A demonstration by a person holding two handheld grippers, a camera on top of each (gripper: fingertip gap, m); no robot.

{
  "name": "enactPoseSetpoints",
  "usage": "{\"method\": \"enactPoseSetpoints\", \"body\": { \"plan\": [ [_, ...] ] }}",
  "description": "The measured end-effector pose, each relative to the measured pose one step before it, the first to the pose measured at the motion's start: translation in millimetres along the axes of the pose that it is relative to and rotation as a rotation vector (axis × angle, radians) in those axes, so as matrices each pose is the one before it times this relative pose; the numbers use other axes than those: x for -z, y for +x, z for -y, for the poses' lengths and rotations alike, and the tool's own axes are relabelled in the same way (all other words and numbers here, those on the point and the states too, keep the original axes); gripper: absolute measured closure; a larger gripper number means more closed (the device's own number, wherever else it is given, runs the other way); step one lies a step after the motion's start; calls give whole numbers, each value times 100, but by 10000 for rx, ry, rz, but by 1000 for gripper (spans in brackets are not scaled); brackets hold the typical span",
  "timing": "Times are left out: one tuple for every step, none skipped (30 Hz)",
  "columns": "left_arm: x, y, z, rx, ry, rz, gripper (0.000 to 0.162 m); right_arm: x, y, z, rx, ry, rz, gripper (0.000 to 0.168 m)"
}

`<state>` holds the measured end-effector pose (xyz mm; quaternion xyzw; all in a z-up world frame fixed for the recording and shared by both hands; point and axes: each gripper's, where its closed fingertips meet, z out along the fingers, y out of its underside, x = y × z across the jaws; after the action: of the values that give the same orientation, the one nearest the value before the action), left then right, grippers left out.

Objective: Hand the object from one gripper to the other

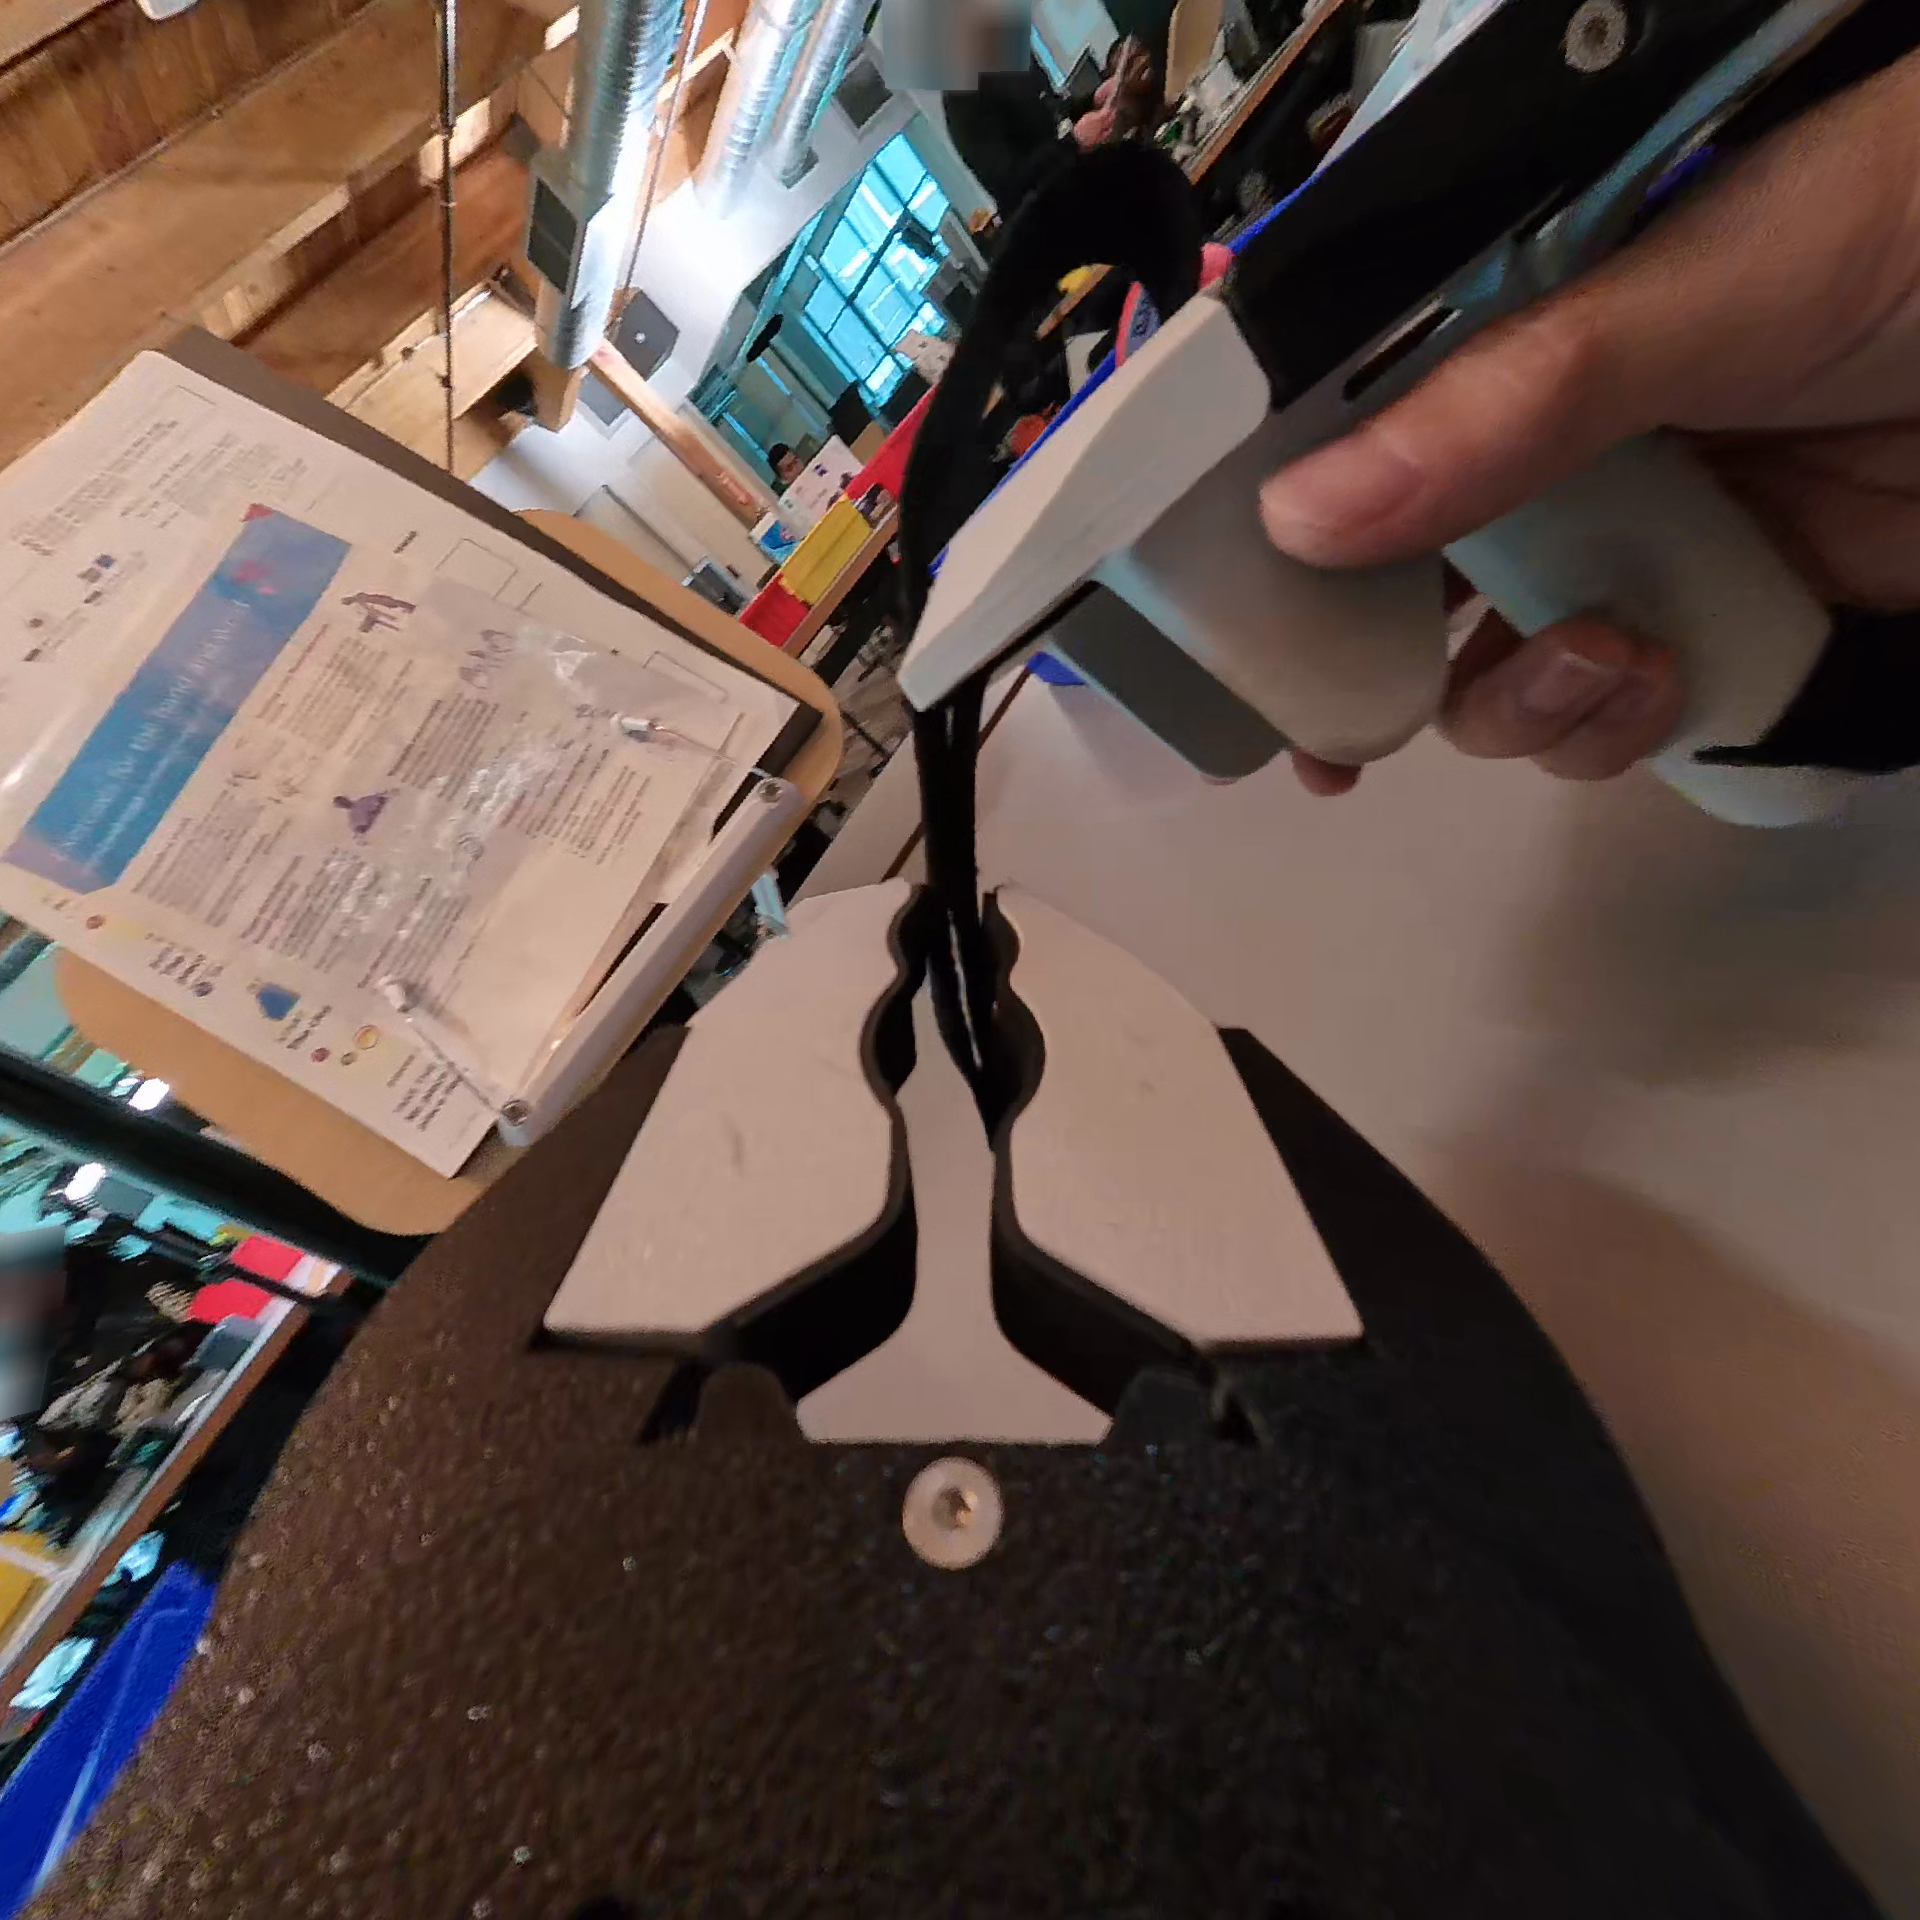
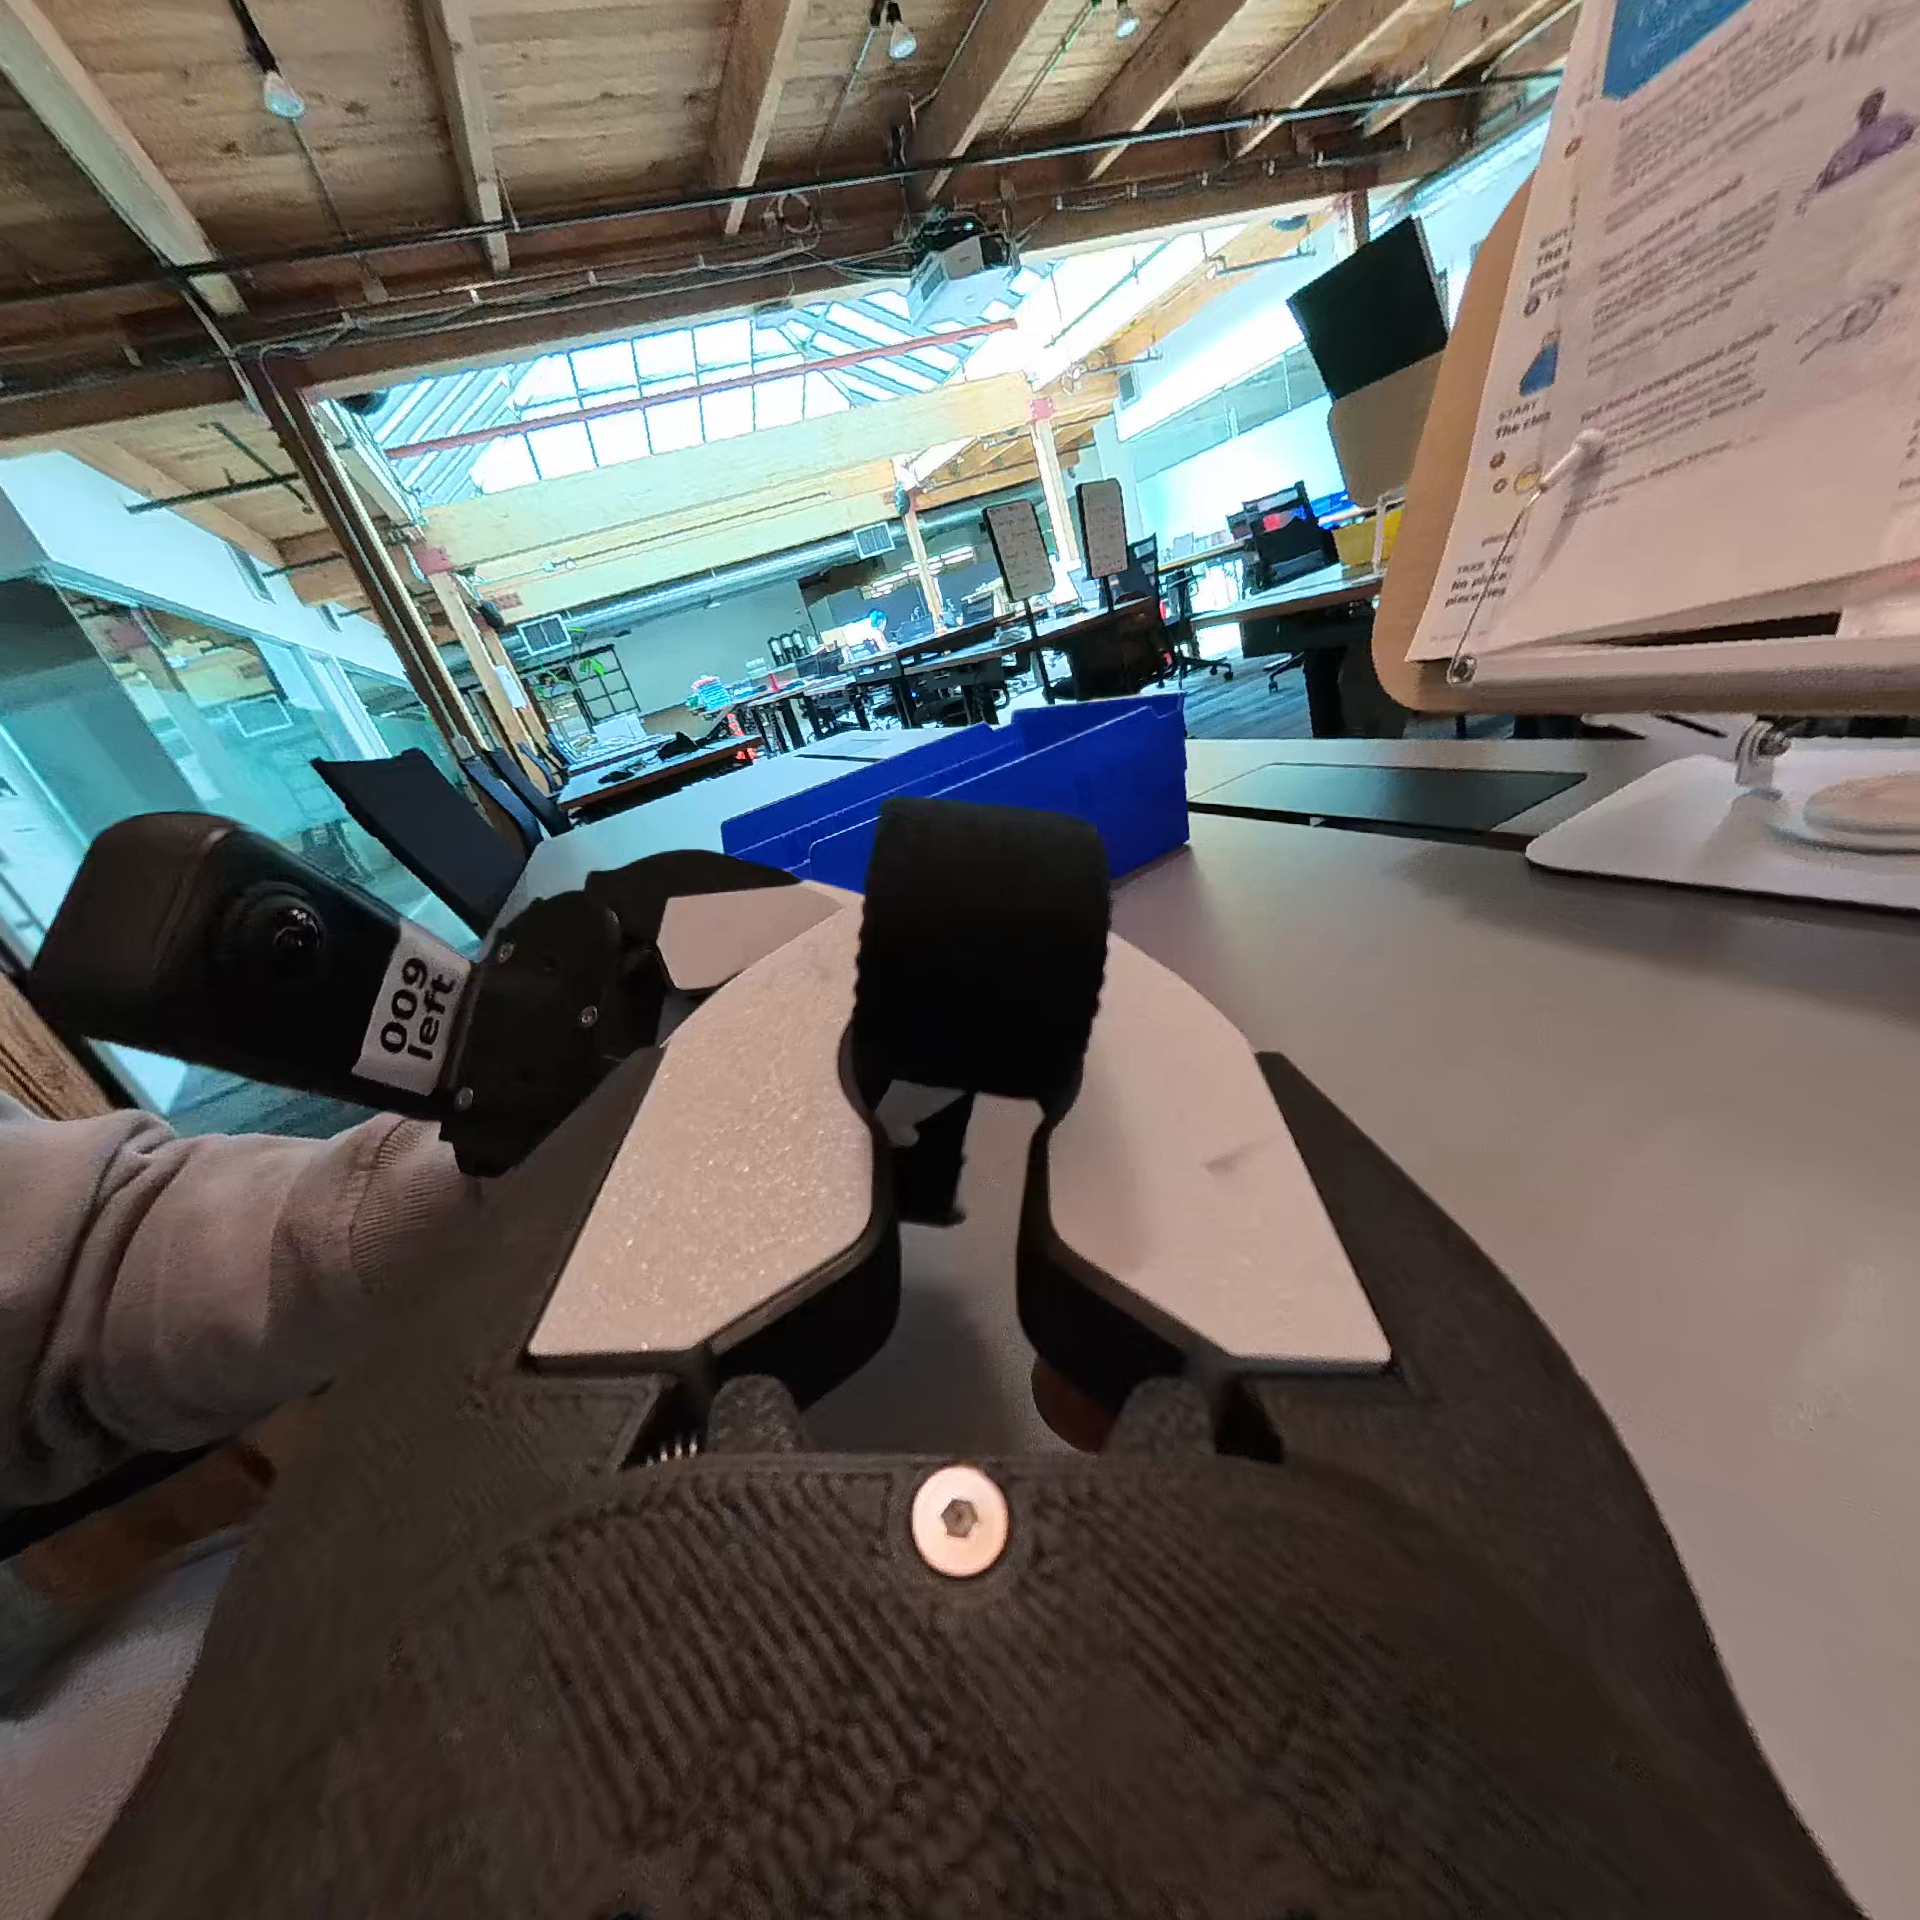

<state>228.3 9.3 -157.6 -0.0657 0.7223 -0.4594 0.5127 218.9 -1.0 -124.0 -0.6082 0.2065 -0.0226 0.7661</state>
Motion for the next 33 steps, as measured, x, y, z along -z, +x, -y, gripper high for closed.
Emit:
{"method": "enactPoseSetpoints", "body": {
  "plan": [
    [-4,370,156,185,154,-298,150,63,-17,170,147,69,2,145],
    [-17,536,202,273,213,-458,140,132,22,285,127,142,1,146],
    [-2,548,202,432,237,-546,127,167,-11,329,86,168,79,146],
    [49,429,277,644,283,-563,116,189,-120,322,16,136,211,146],
    [167,388,406,833,377,-667,107,186,-226,204,-46,52,329,146],
    [293,334,481,967,400,-758,103,202,-328,51,-66,-63,398,146],
    [432,213,548,1036,398,-758,101,195,-354,-22,-1,-114,374,145],
    [511,128,576,1018,363,-718,101,185,-394,-18,105,-95,343,145],
    [535,134,444,887,238,-667,101,161,-496,-81,193,-134,367,145],
    [472,167,188,645,67,-578,101,84,-616,-218,231,-224,406,145],
    [356,95,-132,335,-115,-369,101,6,-492,-361,259,-311,286,145],
    [198,23,-415,9,-264,-152,101,-93,-284,-408,326,-324,105,145],
    [14,105,-568,-240,-335,-64,101,-169,-214,-436,355,-299,26,146],
    [-131,218,-596,-325,-365,-45,104,-222,-263,-425,348,-275,44,146],
    [-276,301,-560,-270,-376,-60,107,-255,-293,-406,339,-257,54,146],
    [-344,372,-484,-146,-352,-109,108,-239,-307,-381,306,-228,77,146],
    [-388,292,-465,-34,-331,-94,108,-213,-337,-350,233,-189,122,146],
    [-364,165,-483,23,-297,-54,109,-169,-323,-245,146,-139,136,146],
    [-275,132,-432,7,-227,-75,114,-120,-215,-96,78,-65,83,146],
    [-167,210,-328,-49,-135,-146,129,-57,-75,51,32,-5,2,146],
    [-85,225,-136,-63,-39,-154,142,-1,44,57,22,-29,-54,146],
    [-15,64,86,18,57,-43,143,10,-15,81,-4,-17,-6,146],
    [34,27,186,74,100,-38,143,28,10,172,-42,86,-17,146],
    [72,-30,292,135,162,-24,143,44,111,179,-105,150,-64,145],
    [93,-157,390,195,265,41,144,60,267,191,-206,215,-157,145],
    [139,-283,492,280,366,92,144,71,413,157,-298,226,-231,143],
    [202,-311,619,371,465,71,144,20,666,-56,-361,74,-370,133],
    [255,-334,813,419,598,82,144,-38,735,-350,-377,-165,-410,121],
    [276,-433,956,414,709,161,144,-99,469,-551,-301,-307,-211,115],
    [261,-501,870,371,680,230,144,-156,310,-571,-256,-311,-131,109],
    [191,-444,630,253,522,222,144,-165,145,-466,-171,-246,-90,106],
    [104,-358,318,65,327,202,145,-193,-24,-362,-64,-187,-41,105],
    [59,-280,85,-90,155,202,145,-196,-76,-297,8,-183,-54,105]
  ]
}}
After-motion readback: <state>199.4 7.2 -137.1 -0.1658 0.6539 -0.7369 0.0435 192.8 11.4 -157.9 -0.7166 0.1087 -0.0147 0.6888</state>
